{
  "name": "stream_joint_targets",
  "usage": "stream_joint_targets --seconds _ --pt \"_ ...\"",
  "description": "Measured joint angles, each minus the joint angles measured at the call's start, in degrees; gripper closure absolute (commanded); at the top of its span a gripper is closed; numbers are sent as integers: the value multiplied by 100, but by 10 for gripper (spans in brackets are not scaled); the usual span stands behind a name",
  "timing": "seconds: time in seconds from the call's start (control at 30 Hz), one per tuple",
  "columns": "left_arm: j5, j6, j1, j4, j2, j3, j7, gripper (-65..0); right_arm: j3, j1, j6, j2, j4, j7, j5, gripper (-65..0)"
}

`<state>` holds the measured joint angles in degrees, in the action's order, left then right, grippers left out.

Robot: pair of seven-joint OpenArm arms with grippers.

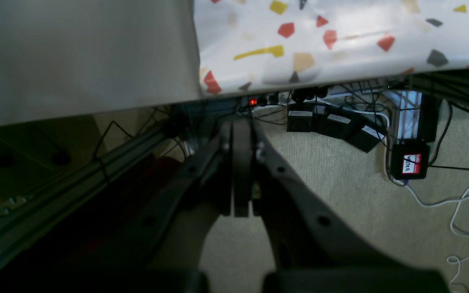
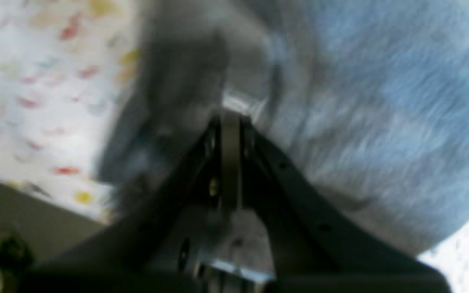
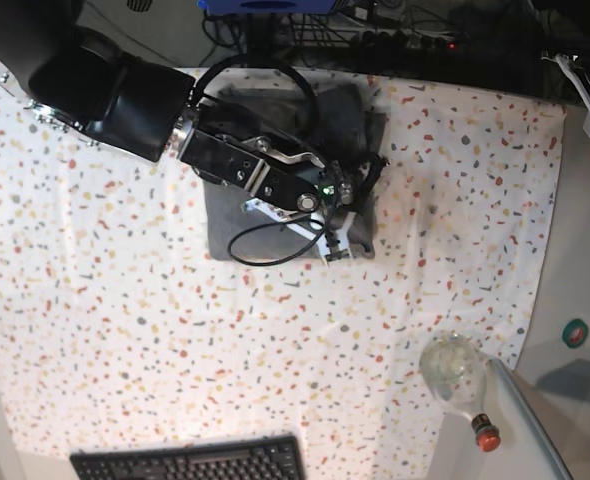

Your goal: Layout the t-shirt on the table in an organized manner, then fold the t-shirt properly

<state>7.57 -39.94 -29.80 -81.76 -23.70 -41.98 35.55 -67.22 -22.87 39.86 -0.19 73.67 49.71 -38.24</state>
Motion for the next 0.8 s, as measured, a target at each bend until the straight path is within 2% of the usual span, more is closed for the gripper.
stream_joint_targets --seconds 0.07,0.17,0.27,0.4,0.57,0.7,0.8 --pt "-2 0 13 2 17 7 4 0 -17 24 -442 -92 -282 -385 -81 0" --pt "13 0 15 2 15 9 0 0 -13 -68 -780 -306 -774 -778 -42 0" --pt "13 0 13 2 20 9 0 0 -17 -87 -866 -463 -935 -815 -26 0" --pt "15 0 9 2 24 9 0 0 -496 -72 -986 -732 -927 -881 -83 0" --pt "15 0 9 2 24 4 0 0 -555 -96 -990 -658 -914 -944 -52 0" --pt "13 0 13 2 22 7 0 0 -426 -166 -925 -581 -437 -619 -111 0" --pt "7 0 11 2 31 7 -2 0 -173 -476 -643 -535 -330 -704 -101 0"
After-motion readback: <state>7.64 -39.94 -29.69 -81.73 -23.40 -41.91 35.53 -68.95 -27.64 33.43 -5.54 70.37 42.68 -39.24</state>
